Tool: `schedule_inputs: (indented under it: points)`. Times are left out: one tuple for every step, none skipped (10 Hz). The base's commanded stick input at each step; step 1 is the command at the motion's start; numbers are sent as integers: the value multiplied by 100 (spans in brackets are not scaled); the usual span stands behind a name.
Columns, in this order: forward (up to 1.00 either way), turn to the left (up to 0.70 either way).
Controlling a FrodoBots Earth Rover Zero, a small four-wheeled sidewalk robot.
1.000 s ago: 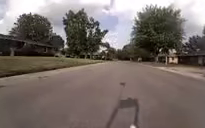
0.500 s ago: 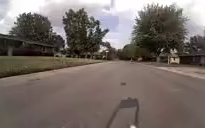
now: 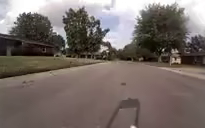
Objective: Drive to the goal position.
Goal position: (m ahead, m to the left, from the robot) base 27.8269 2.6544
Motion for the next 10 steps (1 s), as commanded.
schedule_inputs:
  points:
    - [100,0]
    - [100,0]
    - [100,0]
    - [100,0]
    - [100,0]
    - [100,0]
    - [100,0]
    - [100,0]
    - [100,0]
    - [100,0]
